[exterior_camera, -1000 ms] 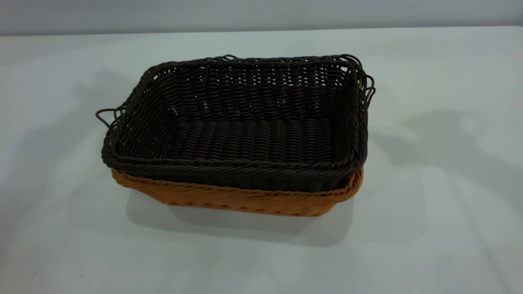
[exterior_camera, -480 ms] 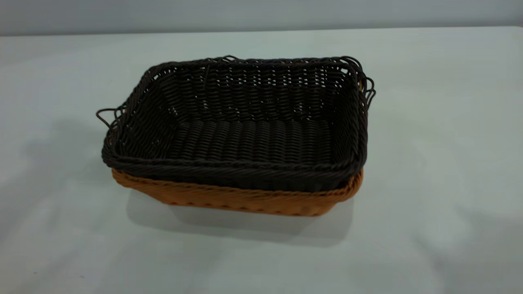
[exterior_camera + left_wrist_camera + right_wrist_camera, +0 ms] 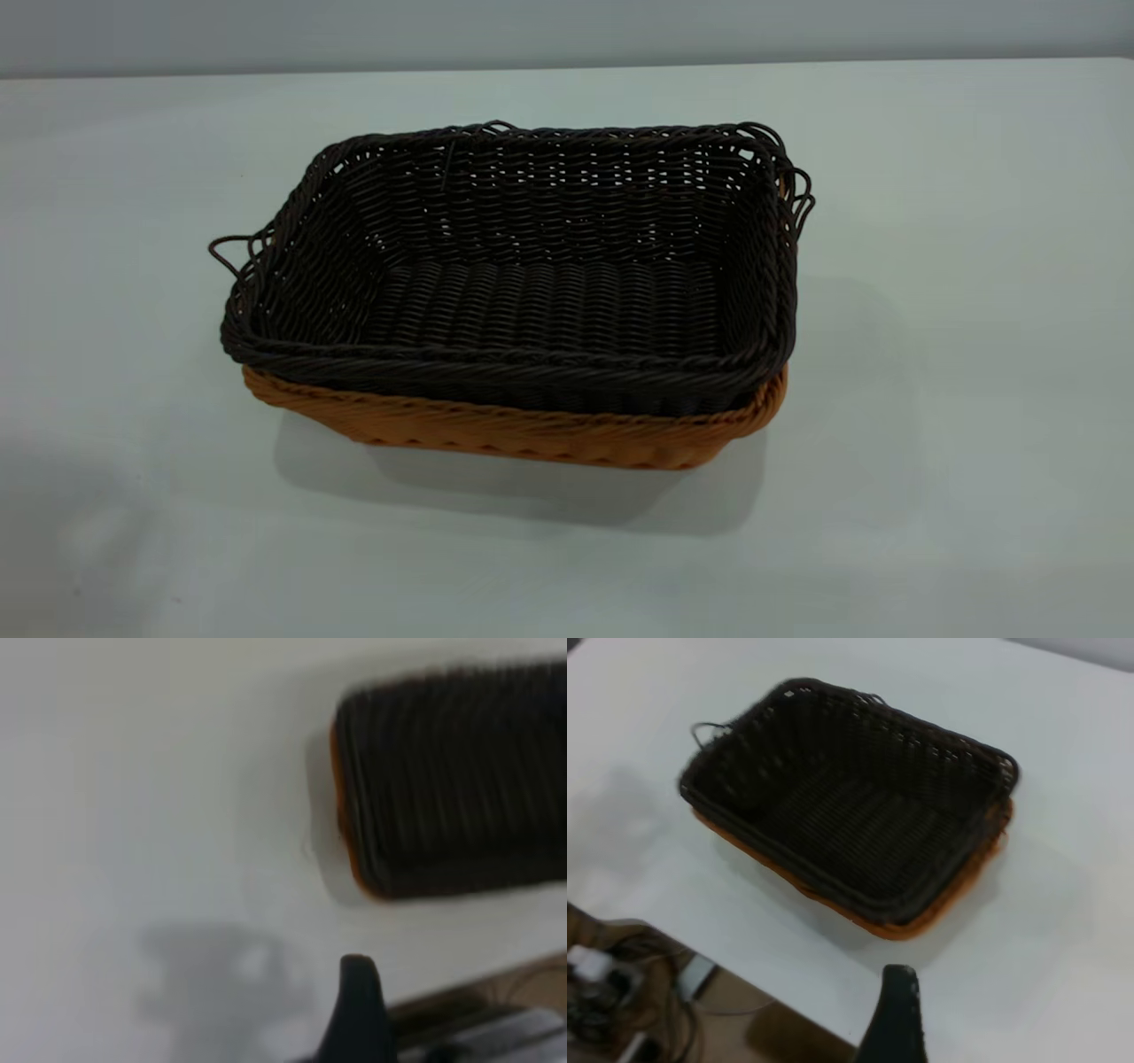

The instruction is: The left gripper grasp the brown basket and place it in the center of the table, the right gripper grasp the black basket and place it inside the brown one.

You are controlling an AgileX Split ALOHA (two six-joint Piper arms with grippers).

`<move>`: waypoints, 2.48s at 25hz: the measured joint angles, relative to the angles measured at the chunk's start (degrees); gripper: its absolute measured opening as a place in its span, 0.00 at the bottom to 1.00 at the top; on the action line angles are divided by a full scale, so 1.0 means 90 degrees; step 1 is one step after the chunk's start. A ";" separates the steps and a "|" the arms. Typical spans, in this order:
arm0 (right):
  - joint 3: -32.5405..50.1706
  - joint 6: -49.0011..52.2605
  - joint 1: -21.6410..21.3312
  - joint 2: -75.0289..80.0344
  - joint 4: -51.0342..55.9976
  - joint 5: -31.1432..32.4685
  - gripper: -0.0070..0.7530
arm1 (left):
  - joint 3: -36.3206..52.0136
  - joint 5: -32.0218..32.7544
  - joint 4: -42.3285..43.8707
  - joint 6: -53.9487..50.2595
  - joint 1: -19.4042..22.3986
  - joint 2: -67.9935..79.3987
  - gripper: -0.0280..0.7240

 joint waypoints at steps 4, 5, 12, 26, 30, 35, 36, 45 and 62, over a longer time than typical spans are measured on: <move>0.0340 0.0497 0.0000 -0.0885 -0.0542 0.0084 0.79 | 0.1146 -0.0078 0.0005 -0.0006 0.0000 -0.1123 0.75; 0.0354 0.0678 0.0000 -0.1089 -0.0734 0.0151 0.79 | 0.1336 -0.0094 0.0005 -0.0006 0.0000 -0.1383 0.75; 0.0391 0.1595 0.0113 -0.1737 -0.1997 0.0203 0.79 | 0.2414 -0.0100 0.0005 -0.0007 0.0000 -0.2914 0.75; 0.1102 0.2373 0.0651 -0.2257 -0.2719 -0.0142 0.79 | 0.3576 -0.0045 0.0016 -0.0025 0.0000 -0.4949 0.75; 0.1102 0.2481 0.0651 -0.2512 -0.2785 -0.0151 0.79 | 0.3894 -0.0016 0.0180 -0.0053 0.0000 -0.5298 0.75; 0.1102 0.2481 0.0651 -0.2519 -0.2790 -0.0151 0.79 | 0.4180 -0.0026 0.0366 -0.0276 0.0000 -0.5497 0.75; 0.1102 0.2481 0.0651 -0.2519 -0.2790 -0.0151 0.79 | 0.4255 -0.0045 0.0442 -0.0322 0.0000 -0.5520 0.75; 0.1104 0.2481 0.0651 -0.2519 -0.2798 -0.0151 0.79 | 0.4599 -0.0347 0.1368 -0.0961 0.0000 -0.5576 0.75; 0.1104 0.2481 0.0651 -0.2519 -0.2805 -0.0151 0.79 | 0.4601 -0.0354 0.1374 -0.1143 0.0335 -0.6082 0.75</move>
